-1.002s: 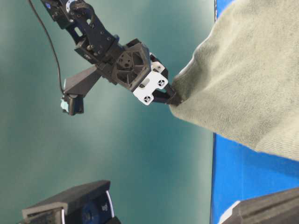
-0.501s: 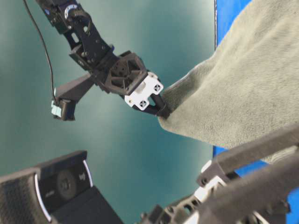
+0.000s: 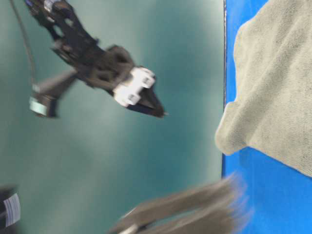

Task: Fold a large towel.
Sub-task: 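Lay the strip vertically and grasp its far end with both grippers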

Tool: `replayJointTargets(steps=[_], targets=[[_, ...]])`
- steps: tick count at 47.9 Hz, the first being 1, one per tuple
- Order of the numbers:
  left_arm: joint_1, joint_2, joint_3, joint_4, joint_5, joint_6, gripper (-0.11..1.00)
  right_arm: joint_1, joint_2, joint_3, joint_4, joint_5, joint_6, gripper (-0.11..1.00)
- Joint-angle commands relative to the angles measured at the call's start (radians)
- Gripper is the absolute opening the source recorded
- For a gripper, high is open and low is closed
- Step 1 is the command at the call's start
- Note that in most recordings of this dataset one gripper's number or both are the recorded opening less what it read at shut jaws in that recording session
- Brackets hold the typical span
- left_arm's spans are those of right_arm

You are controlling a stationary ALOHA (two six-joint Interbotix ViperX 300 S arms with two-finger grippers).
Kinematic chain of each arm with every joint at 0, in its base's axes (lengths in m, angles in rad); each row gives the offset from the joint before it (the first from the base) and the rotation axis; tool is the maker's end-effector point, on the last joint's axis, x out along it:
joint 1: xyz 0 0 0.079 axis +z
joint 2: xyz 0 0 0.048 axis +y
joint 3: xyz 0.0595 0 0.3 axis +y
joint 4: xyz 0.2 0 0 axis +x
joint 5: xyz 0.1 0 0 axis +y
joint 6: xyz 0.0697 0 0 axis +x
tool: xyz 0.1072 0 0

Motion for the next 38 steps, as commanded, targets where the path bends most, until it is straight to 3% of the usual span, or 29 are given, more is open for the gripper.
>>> replayJointTargets(steps=[1, 8, 22, 28, 38], targets=[[0.017, -0.109, 0.005, 0.011, 0.040, 0.003, 0.70, 0.014, -0.103, 0.023, 0.014, -0.006, 0.005, 0.67], [0.110, -0.196, 0.069, 0.018, -0.005, 0.029, 0.70, 0.014, -0.219, 0.133, 0.052, -0.046, 0.018, 0.67], [0.397, -0.215, 0.152, 0.014, -0.164, 0.210, 0.70, -0.017, -0.417, 0.341, 0.069, -0.069, 0.152, 0.67], [0.476, -0.170, 0.146, 0.014, -0.206, 0.249, 0.69, -0.031, -0.419, 0.382, 0.069, -0.067, 0.176, 0.67], [0.603, 0.008, 0.132, 0.014, -0.354, 0.255, 0.69, -0.138, -0.279, 0.402, 0.066, -0.078, 0.198, 0.67]])
